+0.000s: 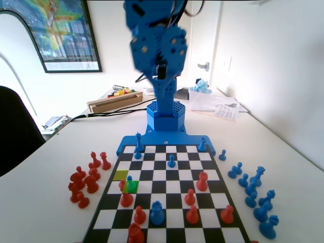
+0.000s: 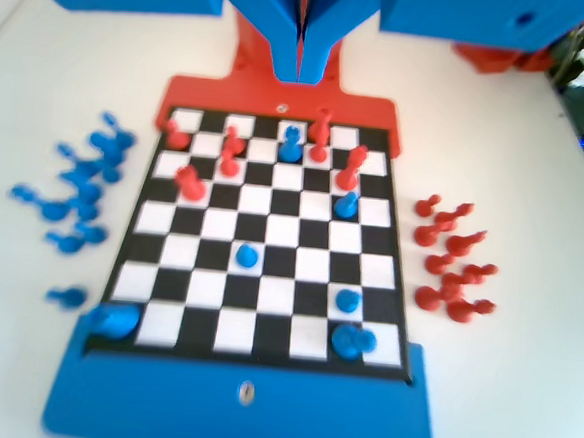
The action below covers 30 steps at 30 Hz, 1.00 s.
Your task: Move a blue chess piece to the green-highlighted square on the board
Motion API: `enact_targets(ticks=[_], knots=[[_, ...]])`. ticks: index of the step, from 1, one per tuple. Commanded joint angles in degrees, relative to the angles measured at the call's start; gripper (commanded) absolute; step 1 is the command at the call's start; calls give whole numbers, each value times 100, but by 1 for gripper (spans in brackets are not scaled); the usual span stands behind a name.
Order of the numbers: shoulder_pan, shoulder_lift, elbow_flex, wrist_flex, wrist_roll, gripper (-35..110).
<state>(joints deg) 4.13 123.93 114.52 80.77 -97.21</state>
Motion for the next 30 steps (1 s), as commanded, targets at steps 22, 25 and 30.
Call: enact_targets(ticks=[22, 25, 30], knots=[[-668, 4096, 598, 1477, -387, 1], [-668, 4333, 800, 1292, -387, 1], [-668, 4685, 1028, 1028, -343, 1]])
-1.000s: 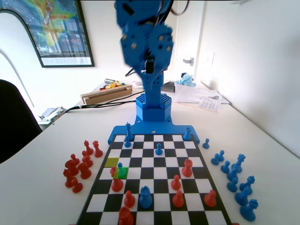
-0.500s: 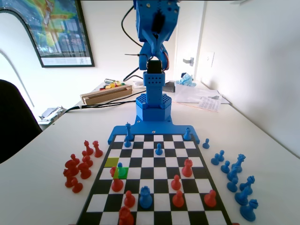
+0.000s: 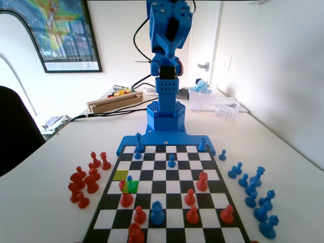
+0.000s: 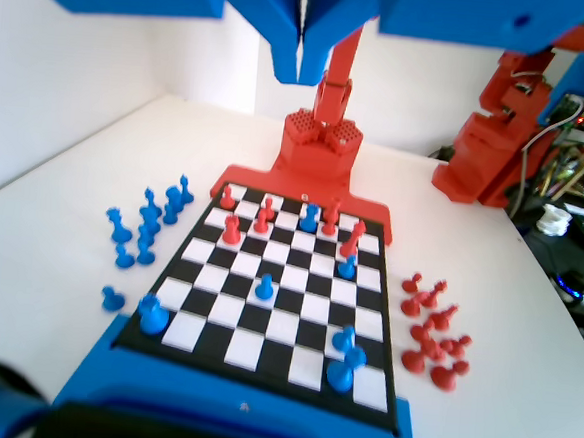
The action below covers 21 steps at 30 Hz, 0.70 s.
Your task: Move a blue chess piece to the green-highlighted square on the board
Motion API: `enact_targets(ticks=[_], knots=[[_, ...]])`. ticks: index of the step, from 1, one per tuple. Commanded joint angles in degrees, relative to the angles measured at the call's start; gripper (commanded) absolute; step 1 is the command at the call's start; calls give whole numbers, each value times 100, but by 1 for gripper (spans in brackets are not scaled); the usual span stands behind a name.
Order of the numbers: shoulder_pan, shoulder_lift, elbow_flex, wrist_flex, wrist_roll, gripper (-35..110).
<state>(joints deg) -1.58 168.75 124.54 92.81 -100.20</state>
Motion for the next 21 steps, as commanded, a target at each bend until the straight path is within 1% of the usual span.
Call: enact_targets(ticks=[1, 21], knots=[[-97, 246, 26, -185, -44, 1], [185, 598, 53, -272, -44, 1]])
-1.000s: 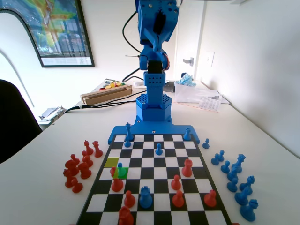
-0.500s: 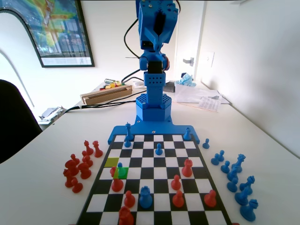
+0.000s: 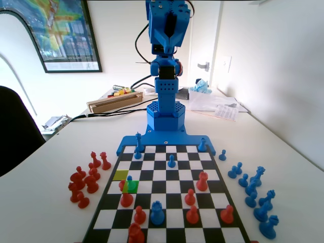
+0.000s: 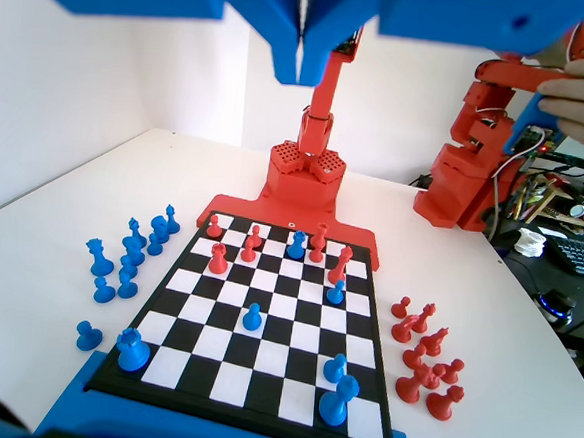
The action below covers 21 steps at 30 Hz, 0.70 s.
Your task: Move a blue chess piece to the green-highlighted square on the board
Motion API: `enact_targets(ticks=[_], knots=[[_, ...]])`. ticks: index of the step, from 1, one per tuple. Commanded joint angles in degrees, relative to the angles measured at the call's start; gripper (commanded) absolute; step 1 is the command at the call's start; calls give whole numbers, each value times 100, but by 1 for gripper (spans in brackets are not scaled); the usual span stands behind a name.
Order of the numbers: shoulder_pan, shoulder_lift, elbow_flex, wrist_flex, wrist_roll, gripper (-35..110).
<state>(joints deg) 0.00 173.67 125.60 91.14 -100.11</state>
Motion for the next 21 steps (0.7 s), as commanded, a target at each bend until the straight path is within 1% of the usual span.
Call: enact_targets(ticks=[1, 21], knots=[[26, 105, -53, -105, -53, 1], [132, 123, -53, -114, 0, 1]])
